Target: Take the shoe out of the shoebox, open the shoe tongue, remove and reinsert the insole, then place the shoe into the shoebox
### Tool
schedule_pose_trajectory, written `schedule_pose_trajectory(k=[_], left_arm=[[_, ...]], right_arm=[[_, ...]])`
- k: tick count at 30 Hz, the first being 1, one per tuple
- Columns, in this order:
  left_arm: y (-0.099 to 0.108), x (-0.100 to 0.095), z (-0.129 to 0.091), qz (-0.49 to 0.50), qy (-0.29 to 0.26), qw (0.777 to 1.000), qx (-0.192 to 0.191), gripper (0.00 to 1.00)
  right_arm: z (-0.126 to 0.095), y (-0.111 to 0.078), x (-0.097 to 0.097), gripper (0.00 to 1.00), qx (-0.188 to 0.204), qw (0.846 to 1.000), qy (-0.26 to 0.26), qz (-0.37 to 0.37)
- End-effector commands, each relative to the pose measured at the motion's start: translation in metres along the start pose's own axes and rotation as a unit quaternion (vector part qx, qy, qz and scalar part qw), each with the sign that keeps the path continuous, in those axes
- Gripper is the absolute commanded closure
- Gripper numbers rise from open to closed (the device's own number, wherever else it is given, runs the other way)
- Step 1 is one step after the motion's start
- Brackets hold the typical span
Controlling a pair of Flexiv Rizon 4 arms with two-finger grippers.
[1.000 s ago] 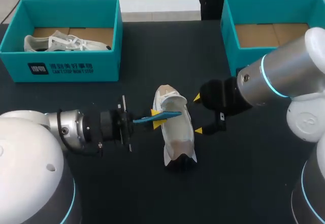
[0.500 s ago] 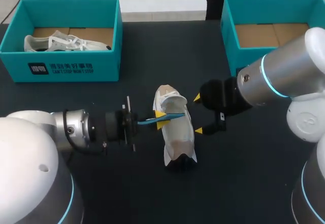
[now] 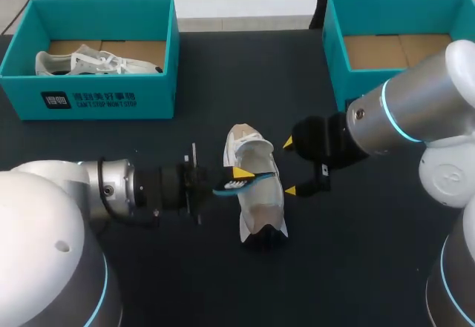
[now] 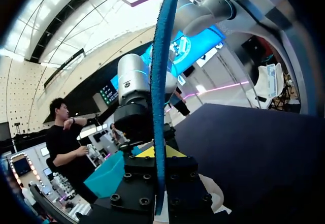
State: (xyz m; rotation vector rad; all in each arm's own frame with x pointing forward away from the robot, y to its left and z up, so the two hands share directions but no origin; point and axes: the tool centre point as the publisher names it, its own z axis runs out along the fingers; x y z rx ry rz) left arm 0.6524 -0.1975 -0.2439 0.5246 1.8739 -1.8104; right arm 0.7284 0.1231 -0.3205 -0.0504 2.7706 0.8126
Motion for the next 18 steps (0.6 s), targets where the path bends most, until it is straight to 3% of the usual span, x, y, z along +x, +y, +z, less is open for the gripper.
schedule_pose_trajectory(k=[1, 7, 18], left_arm=[[0.0, 0.003, 0.01, 0.003, -0.001, 1.0, -0.006, 1.0], [0.008, 0.005, 0.013, -0.002, 0.005, 1.0, -0.02, 1.0], [0.029, 0.016, 0.023, -0.02, 0.019, 1.0, -0.01, 1.0]], right_arm=[[0.0, 0.0, 0.002, 0.0, -0.001, 1.0, -0.001, 0.0], [0.0, 0.0, 0.002, 0.0, -0.001, 1.0, -0.001, 0.0], [0.0, 0.0, 0.002, 0.0, -0.001, 1.0, -0.001, 0.0]])
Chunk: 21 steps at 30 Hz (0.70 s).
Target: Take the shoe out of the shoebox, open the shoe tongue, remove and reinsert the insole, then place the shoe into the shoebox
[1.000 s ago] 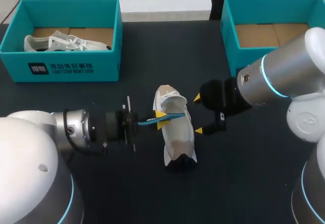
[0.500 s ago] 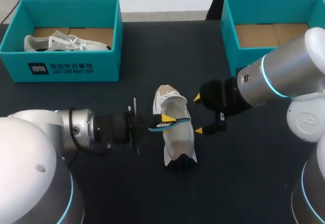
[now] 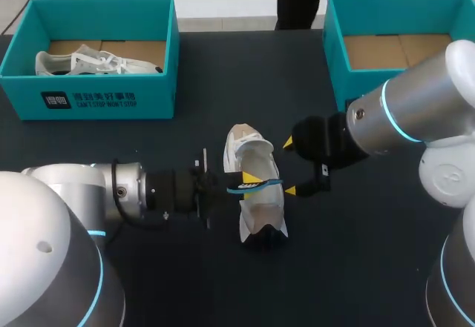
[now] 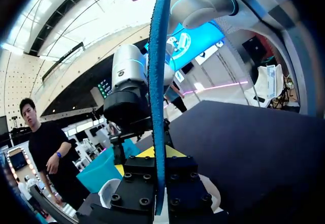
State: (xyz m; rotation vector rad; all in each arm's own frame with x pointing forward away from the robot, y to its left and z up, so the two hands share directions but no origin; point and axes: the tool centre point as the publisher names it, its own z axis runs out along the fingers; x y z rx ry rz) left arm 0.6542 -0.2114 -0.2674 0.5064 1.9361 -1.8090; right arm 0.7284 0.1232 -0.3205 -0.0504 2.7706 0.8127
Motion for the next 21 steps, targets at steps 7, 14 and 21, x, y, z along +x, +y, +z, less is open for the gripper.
schedule_pose_trajectory(k=[7, 14, 21], left_arm=[[0.022, 0.004, 0.012, -0.006, 0.013, 1.0, 0.007, 1.0], [0.036, 0.008, 0.008, -0.014, 0.012, 1.0, -0.017, 1.0], [0.051, 0.011, 0.008, -0.006, 0.017, 0.999, -0.04, 1.0]], right_arm=[[0.0, 0.0, 0.002, 0.0, -0.001, 1.0, -0.001, 0.0], [0.0, 0.0, 0.002, 0.0, -0.001, 1.0, -0.001, 0.0], [0.0, 0.0, 0.002, 0.0, -0.001, 1.0, -0.001, 0.0]])
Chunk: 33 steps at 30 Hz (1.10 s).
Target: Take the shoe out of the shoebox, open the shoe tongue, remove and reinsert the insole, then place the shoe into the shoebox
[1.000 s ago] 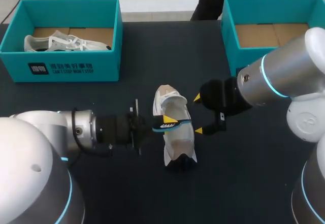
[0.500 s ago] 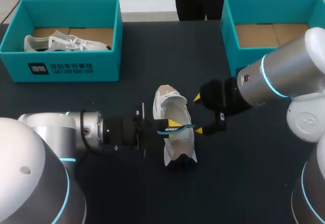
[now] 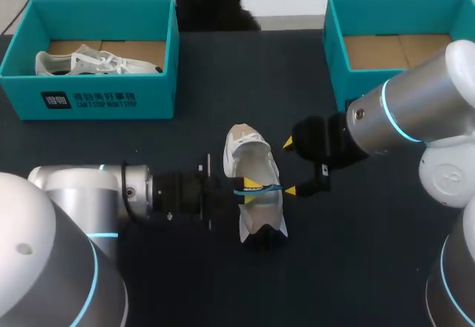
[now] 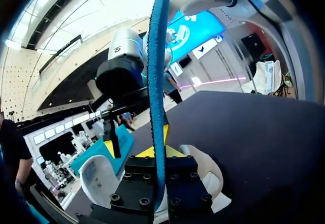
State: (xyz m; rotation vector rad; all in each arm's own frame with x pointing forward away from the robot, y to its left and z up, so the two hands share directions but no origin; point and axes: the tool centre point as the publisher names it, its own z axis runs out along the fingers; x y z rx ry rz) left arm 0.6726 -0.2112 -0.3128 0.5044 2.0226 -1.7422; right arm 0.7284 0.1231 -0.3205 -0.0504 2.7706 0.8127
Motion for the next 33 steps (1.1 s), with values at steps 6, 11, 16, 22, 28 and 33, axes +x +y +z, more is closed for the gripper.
schedule_pose_trajectory(k=[6, 11, 16, 22, 28, 33], left_arm=[[0.013, -0.003, 0.006, 0.029, 0.01, 0.999, -0.013, 1.0], [0.027, -0.008, 0.008, 0.048, 0.015, 0.999, -0.016, 1.0], [0.038, -0.006, 0.009, 0.053, 0.021, 0.998, -0.023, 1.0], [0.057, -0.008, 0.011, 0.062, 0.021, 0.997, -0.036, 1.0], [0.076, -0.011, 0.017, 0.059, 0.014, 0.997, -0.04, 1.0], [0.068, -0.012, 0.018, 0.059, 0.014, 0.997, -0.039, 1.0]], right_arm=[[0.0, 0.0, 0.002, 0.0, -0.001, 1.0, -0.001, 0.0], [0.0, 0.0, 0.002, 0.0, -0.001, 1.0, -0.001, 0.0], [0.0, 0.0, 0.002, 0.0, -0.001, 1.0, -0.001, 0.0], [0.0, 0.0, 0.002, 0.0, -0.001, 1.0, -0.001, 0.0], [0.0, 0.0, 0.002, 0.0, -0.001, 1.0, -0.001, 0.0], [0.0, 0.0, 0.002, 0.0, -0.001, 1.0, -0.001, 0.0]])
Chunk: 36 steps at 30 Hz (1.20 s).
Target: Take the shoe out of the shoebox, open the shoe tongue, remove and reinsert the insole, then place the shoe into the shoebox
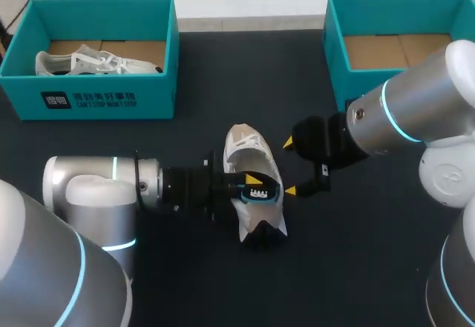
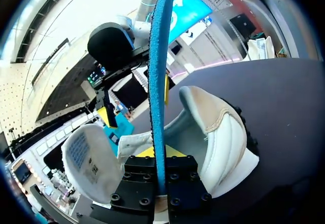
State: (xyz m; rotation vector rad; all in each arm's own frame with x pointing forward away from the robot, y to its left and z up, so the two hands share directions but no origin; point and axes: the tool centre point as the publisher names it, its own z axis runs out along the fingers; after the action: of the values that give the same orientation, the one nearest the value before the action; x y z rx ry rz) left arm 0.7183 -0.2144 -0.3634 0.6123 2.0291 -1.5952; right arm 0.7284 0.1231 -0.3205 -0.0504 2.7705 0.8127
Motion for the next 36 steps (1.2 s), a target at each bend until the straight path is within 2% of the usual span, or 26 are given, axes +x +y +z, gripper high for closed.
schedule_pose_trajectory(k=[1, 4, 5, 9, 16, 23, 28, 31, 33, 36], left_arm=[[-0.002, -0.001, 0.004, 0.002, -0.002, 1.0, -0.001, 1.0], [-0.014, -0.004, 0.001, 0.006, -0.004, 1.0, -0.002, 1.0], [-0.017, -0.005, -0.001, 0.006, -0.004, 1.0, -0.002, 0.88], [-0.028, -0.007, -0.004, 0.006, -0.004, 1.0, -0.004, 0.77], [-0.036, -0.009, -0.006, 0.007, 0.002, 1.0, -0.009, 0.72], [-0.052, -0.002, -0.012, 0.003, 0.001, 1.0, -0.014, 0.73], [-0.056, 0.005, -0.015, -0.017, -0.009, 1.0, -0.017, 0.74], [-0.057, 0.01, -0.012, -0.02, -0.012, 1.0, -0.019, 0.8], [-0.055, 0.012, -0.009, -0.02, -0.012, 1.0, -0.021, 1.0], [-0.051, 0.013, -0.007, -0.016, -0.015, 1.0, -0.017, 1.0]], right_arm=[[0.0, 0.0, 0.002, 0.0, -0.001, 1.0, -0.001, 0.0], [0.0, 0.0, 0.002, 0.0, -0.001, 1.0, -0.001, 0.0], [0.0, 0.0, 0.002, 0.0, -0.001, 1.0, -0.001, 0.0], [0.0, 0.0, 0.002, 0.0, -0.001, 1.0, -0.001, 0.0], [0.0, 0.0, 0.002, 0.0, -0.001, 1.0, -0.001, 0.0], [0.0, 0.0, 0.002, 0.0, -0.001, 1.0, -0.001, 0.0], [0.0, 0.0, 0.002, 0.0, -0.001, 1.0, -0.001, 0.0], [0.0, 0.0, 0.002, 0.0, -0.001, 1.0, -0.001, 0.0], [0.0, 0.0, 0.002, 0.0, -0.001, 1.0, -0.001, 0.0], [0.0, 0.0, 0.002, 0.0, -0.001, 1.0, -0.001, 0.0]])
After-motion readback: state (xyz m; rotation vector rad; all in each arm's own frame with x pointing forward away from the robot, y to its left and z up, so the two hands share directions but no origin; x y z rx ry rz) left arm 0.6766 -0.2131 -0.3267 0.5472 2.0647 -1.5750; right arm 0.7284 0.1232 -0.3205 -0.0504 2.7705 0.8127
